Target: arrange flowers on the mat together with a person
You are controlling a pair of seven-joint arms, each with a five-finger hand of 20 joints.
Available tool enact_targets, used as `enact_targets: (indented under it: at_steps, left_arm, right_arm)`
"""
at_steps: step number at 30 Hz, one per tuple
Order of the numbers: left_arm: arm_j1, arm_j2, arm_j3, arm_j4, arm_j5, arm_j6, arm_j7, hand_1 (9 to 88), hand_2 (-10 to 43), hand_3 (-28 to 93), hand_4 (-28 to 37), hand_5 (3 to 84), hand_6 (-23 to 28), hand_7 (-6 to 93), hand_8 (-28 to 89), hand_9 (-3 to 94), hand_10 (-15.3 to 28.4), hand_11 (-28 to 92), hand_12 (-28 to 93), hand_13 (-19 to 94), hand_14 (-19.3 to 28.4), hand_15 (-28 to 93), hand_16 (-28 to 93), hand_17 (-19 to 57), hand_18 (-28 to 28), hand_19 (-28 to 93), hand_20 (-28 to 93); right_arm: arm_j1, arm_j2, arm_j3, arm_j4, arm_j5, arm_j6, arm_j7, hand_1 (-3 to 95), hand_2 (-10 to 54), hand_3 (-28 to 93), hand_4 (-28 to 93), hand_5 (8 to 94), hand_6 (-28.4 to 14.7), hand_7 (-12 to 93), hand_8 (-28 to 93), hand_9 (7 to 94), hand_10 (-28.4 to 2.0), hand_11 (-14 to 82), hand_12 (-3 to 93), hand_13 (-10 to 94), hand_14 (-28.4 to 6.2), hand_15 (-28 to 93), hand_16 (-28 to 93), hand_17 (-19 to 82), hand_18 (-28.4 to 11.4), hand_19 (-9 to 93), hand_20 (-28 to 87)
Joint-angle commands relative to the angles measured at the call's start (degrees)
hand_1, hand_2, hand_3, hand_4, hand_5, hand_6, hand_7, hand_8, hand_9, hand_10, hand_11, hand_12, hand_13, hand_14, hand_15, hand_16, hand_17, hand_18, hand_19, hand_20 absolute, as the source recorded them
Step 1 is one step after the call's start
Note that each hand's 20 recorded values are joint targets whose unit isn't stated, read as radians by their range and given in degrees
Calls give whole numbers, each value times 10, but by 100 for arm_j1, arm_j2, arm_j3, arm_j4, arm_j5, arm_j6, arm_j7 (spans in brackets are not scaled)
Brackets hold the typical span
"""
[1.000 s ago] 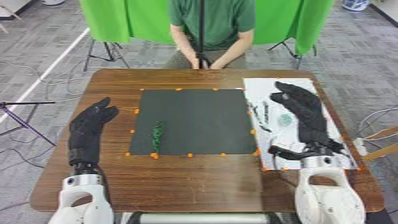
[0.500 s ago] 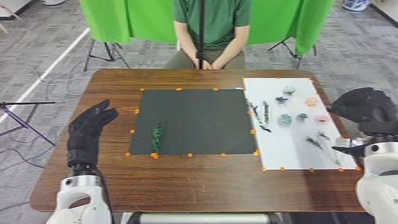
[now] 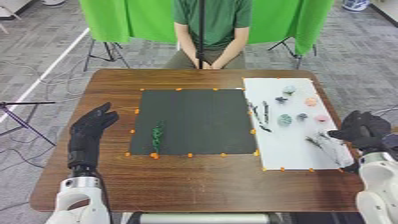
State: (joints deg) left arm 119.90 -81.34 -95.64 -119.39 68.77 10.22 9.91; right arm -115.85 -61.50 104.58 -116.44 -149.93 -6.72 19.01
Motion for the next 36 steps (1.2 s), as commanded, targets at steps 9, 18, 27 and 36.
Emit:
enact_targets:
  at_steps: [9,18,27,36]
  left_arm:
    - [64,-30,-16,21,16,-23,-115,356,-2,577,-178,494,39,141,-61,510,135,225,140,423,171,175,-21,100,99,87,193]
    - [57,-52,-5,29,8,-51,-129,354,-2,577,-178,495,40,141,-61,510,135,224,140,424,172,176,-20,99,100,92,194]
    - [76,-52,-26,42,-19,-35,-136,351,3,575,-179,495,38,143,-61,510,135,224,140,422,172,174,-20,94,102,89,189]
    - [169,72,-268,158,-160,166,-76,340,-6,594,-183,495,38,143,-62,510,136,225,140,423,173,176,-19,93,103,88,187]
  right_arm:
    - [-44,-112,-129,314,3,-265,-4,457,-95,514,-283,759,22,183,-104,810,-100,258,242,707,-105,449,304,357,-122,306,418]
    - [-40,-127,-399,572,-78,801,22,849,-95,-254,220,866,37,179,71,920,-80,210,333,792,-88,481,333,355,-129,388,428]
    - [-43,-331,-443,289,-7,1447,235,886,-95,-283,289,907,47,193,94,937,-80,280,320,817,-88,535,346,353,-133,438,427]
    - [767,-1023,-1628,-684,288,1992,531,892,-95,-283,322,914,38,203,99,937,-88,317,315,799,-101,581,361,342,-137,455,424]
